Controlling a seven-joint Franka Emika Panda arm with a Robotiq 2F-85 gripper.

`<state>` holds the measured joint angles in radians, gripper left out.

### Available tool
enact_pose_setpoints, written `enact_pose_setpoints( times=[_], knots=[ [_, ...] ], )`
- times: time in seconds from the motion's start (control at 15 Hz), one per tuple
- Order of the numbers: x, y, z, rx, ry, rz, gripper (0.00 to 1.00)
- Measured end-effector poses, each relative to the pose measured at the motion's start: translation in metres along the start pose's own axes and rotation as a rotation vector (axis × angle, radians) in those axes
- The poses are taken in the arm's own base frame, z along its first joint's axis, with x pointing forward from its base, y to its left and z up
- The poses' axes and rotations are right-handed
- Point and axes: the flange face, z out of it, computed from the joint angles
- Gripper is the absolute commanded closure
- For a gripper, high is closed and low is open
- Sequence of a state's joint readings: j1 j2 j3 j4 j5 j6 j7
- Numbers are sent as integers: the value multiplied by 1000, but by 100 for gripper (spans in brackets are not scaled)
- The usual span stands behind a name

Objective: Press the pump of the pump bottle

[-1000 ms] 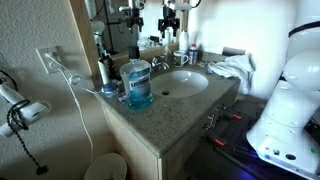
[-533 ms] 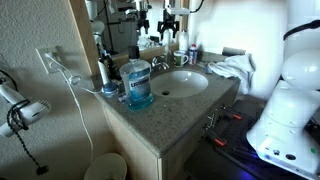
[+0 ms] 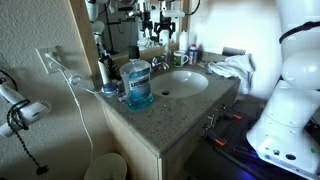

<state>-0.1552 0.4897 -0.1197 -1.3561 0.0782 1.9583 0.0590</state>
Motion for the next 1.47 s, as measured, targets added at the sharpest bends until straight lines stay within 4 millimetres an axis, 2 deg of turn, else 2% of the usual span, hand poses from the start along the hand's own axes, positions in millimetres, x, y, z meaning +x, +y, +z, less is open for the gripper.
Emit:
enact_pose_setpoints(
  times=[0.2,0.27,0.33,0.73,1.0,1.47],
  knots=[
    [12,4,0,-6,21,17,0],
    [16,6,1,-8,26,21,8],
    [19,9,3,-13,28,27,26],
    [30,21,12,-36,35,44,73],
    [33,23,14,-39,39,46,100],
    [33,25,16,-49,38,44,100]
  ],
)
